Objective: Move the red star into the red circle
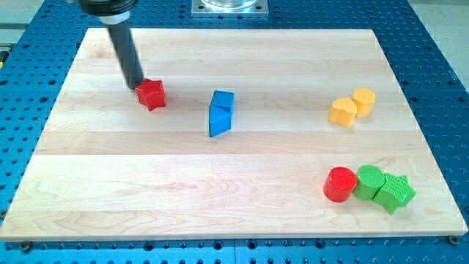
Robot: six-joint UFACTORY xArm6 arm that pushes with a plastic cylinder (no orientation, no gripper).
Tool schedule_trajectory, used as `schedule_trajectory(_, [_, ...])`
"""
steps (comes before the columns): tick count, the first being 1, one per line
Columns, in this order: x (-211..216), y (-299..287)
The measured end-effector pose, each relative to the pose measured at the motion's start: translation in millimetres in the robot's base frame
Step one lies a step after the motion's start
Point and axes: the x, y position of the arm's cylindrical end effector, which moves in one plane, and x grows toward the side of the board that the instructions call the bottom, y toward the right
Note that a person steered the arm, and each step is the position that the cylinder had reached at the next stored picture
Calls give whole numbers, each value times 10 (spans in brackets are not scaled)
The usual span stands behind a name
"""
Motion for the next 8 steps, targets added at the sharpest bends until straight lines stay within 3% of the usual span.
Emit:
schedule_trajectory(1, [110, 234])
schedule_trajectory(2, [1072, 252])
schedule_trajectory(3, [1208, 56])
schedule_trajectory(4, [1604, -651])
schedule_trajectory(5, [1641, 221])
schedule_trajectory(6, [1994, 1347])
schedule_trajectory(7, [2063, 1188])
schedule_trajectory(8, [2097, 1854])
